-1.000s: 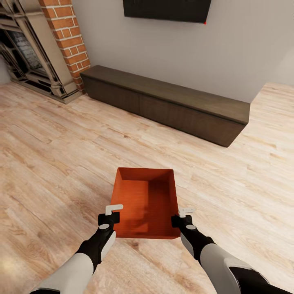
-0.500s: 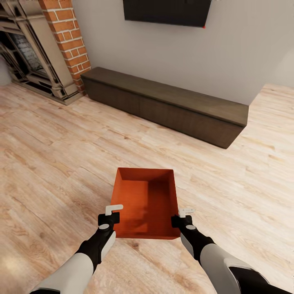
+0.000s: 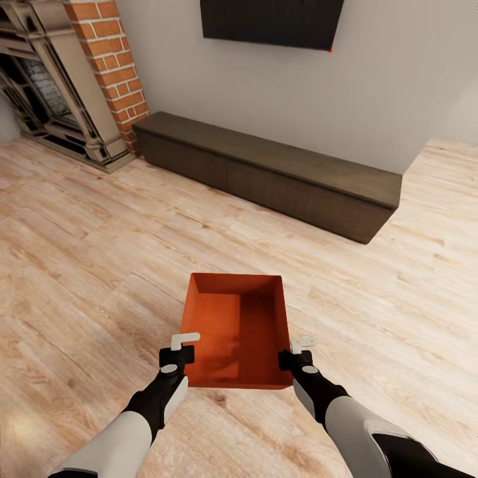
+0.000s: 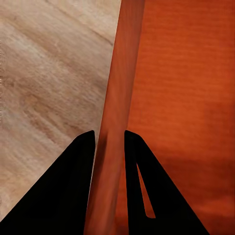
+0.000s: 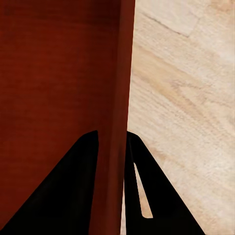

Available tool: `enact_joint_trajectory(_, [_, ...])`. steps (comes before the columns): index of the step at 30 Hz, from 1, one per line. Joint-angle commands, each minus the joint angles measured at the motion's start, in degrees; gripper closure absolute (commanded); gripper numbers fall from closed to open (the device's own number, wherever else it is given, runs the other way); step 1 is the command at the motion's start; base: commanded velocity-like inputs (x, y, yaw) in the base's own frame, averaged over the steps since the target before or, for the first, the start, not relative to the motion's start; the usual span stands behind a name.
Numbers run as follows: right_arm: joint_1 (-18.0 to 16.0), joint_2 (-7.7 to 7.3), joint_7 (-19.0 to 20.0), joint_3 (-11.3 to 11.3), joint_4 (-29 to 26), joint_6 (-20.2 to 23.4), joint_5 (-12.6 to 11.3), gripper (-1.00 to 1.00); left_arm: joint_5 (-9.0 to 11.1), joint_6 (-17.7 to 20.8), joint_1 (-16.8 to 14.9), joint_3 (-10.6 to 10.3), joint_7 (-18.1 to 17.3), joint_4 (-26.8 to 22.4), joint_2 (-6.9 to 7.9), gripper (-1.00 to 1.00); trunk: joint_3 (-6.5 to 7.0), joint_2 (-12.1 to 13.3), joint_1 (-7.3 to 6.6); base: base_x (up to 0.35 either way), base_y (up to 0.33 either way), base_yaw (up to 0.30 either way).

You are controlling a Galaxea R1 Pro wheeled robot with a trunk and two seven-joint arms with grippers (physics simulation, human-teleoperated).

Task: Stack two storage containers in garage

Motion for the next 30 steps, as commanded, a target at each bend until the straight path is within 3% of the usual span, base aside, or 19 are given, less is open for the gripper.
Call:
enact_joint_trajectory(1, [0.0,0.18,-0.1,-0.7,0.2,-0.2,0.3,1.0,-0.8,0.0,0.0,0.5,0.8,-0.1,-0.02,1.0,0.16,0.4,-0.23,0.0,0.0,0.0])
enact_joint_trajectory(30, [0.0,0.19,-0.2,-0.7,0.2,-0.2,0.4,1.0,-0.8,0.0,0.0,0.6,0.8,-0.1,0.25,1.0,5.36,12.0,-6.6,0.0,0.0,0.0])
